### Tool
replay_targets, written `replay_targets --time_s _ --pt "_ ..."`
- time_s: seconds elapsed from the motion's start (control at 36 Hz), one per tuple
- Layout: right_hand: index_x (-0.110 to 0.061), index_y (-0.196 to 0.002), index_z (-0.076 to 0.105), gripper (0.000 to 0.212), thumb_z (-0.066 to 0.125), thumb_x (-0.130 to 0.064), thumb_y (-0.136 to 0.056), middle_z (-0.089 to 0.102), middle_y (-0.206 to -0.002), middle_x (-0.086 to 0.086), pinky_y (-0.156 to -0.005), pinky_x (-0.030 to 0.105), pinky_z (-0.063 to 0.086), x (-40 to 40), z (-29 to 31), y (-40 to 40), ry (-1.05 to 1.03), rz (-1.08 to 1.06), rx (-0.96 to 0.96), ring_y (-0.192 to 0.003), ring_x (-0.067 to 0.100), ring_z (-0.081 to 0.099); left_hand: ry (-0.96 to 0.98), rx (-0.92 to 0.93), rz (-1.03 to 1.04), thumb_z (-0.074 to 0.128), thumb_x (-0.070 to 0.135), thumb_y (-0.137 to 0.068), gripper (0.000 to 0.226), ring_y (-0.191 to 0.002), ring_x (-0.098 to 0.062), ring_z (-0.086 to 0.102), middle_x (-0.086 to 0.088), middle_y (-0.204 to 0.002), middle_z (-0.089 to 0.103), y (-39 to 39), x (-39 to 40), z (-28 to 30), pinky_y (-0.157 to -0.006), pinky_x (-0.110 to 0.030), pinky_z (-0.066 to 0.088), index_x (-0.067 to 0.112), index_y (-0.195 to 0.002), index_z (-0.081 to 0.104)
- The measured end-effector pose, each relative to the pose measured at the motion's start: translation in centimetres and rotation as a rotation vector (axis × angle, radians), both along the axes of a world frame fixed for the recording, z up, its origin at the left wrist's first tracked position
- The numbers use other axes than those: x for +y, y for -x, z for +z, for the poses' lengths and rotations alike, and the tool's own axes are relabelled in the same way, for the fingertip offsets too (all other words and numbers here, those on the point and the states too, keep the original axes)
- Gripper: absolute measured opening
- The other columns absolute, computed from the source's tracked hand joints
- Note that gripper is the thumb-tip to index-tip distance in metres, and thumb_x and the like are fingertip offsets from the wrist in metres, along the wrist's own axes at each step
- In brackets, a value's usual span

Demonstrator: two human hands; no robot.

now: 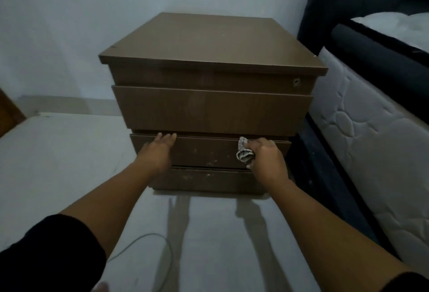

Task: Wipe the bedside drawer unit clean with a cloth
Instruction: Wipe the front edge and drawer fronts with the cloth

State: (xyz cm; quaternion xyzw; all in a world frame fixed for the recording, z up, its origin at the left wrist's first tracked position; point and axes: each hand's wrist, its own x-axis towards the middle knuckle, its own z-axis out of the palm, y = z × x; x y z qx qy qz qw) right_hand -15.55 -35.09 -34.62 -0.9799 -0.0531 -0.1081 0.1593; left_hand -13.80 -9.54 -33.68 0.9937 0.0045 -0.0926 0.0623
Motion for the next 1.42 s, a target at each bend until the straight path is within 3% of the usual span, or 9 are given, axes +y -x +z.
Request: replay_targets --time_s 0.22,0.36,0.61,0.83,1.0,1.14,1.22,1.31,1.42 --pt "-0.011 -0.12 0.064 0.046 0.067 -0.001 -0.075 0.057 -0.112 0.014 -0.078 0.035 0.048 9.8 -0.7 -0.8 -0.044 0.276 -0.113 -0.103 0.032 0.052 0.095 0.005 0.162 0.042 0.002 -0.093 0.074 -0.149 -0.025 0.006 -0.004 -0.162 0.005 0.7 7.3 -0.9 -0.121 -0.04 0.017 0.016 -0.154 0.004" --pt "-0.002 -0.111 0.067 0.04 0.068 0.005 -0.072 0.059 -0.102 0.021 -0.063 0.04 0.049 16.0 -0.9 -2.4 0.008 0.418 -0.151 -0.093 0.039 0.055 0.319 0.016 0.227 0.038 0.015 -0.1 0.063 -0.142 -0.031 0.031 -0.013 -0.157 0.025 0.9 8.6 -0.9 -0.114 -0.03 0.027 0.02 -0.154 0.007" --pt "0.0 -0.091 0.072 0.029 0.07 0.007 -0.064 0.061 -0.08 0.018 -0.041 0.027 0.044 22.0 -2.3 -4.4 0.153 0.506 -0.24 -0.073 0.036 0.06 0.596 -0.082 0.378 0.037 0.005 -0.095 0.052 -0.138 -0.026 0.038 -0.008 -0.149 0.043 -0.1 10.1 -0.3 -0.113 -0.028 0.03 0.014 -0.147 0.036" --pt "-0.003 -0.088 0.072 0.034 0.041 -0.011 -0.077 0.063 -0.079 0.011 -0.038 0.026 0.044 25.7 -6.0 -6.3 0.244 0.603 -0.394 -0.08 0.025 0.05 0.744 -0.109 0.428 0.039 0.004 -0.095 0.049 -0.124 -0.03 0.051 -0.01 -0.141 0.051 -0.7 11.7 -1.6 -0.095 -0.026 0.043 0.024 -0.138 0.051" --pt "-0.006 -0.075 0.073 0.036 0.038 -0.013 -0.073 0.064 -0.074 0.009 -0.032 0.025 0.04 26.0 -9.2 -6.7 0.295 0.623 -0.408 -0.079 0.021 0.043 0.762 -0.104 0.424 0.037 0.002 -0.096 0.052 -0.134 -0.028 0.043 -0.008 -0.15 0.041 -1.0 12.4 -2.5 -0.104 -0.025 0.039 0.024 -0.143 0.044" --pt "-0.006 -0.064 0.071 0.023 0.051 -0.015 -0.067 0.062 -0.067 0.009 -0.028 0.026 0.042 26.1 -11.1 -6.6 0.355 0.656 -0.254 -0.065 0.027 0.063 0.694 -0.097 0.375 0.038 0.004 -0.096 0.055 -0.125 -0.029 0.05 -0.012 -0.146 0.045 -1.0 12.3 -3.0 -0.094 -0.023 0.044 0.023 -0.148 0.035" --pt "0.0 -0.078 0.073 0.01 0.07 -0.003 -0.068 0.064 -0.082 0.012 -0.042 0.032 0.05 26.4 -11.6 -6.6 0.404 0.593 -0.059 -0.082 0.03 0.062 0.617 -0.117 0.305 0.039 0.002 -0.096 0.057 -0.128 -0.028 0.047 -0.011 -0.144 0.047 -0.7 12.1 -2.9 -0.106 -0.025 0.037 0.02 -0.15 0.03" --pt "0.0 -0.114 0.062 0.029 0.043 -0.004 -0.093 0.055 -0.117 0.013 -0.074 0.037 0.051 26.5 -11.9 -6.1 0.484 0.521 0.086 -0.115 0.03 0.046 0.494 -0.154 0.177 0.049 0.001 -0.093 0.062 -0.142 -0.022 0.031 -0.002 -0.155 0.031 -1.0 11.9 -2.9 -0.117 -0.027 0.024 0.018 -0.149 0.031" --pt "0.001 -0.103 0.067 0.025 0.052 0.003 -0.083 0.059 -0.109 0.015 -0.066 0.036 0.051 25.2 -10.8 -4.4 0.419 0.586 0.018 -0.104 0.034 0.053 0.328 -0.119 0.087 0.05 -0.003 -0.089 0.071 -0.149 -0.019 0.013 -0.002 -0.16 0.017 -1.1 11.3 -3.0 -0.119 -0.028 0.017 0.018 -0.151 0.024"
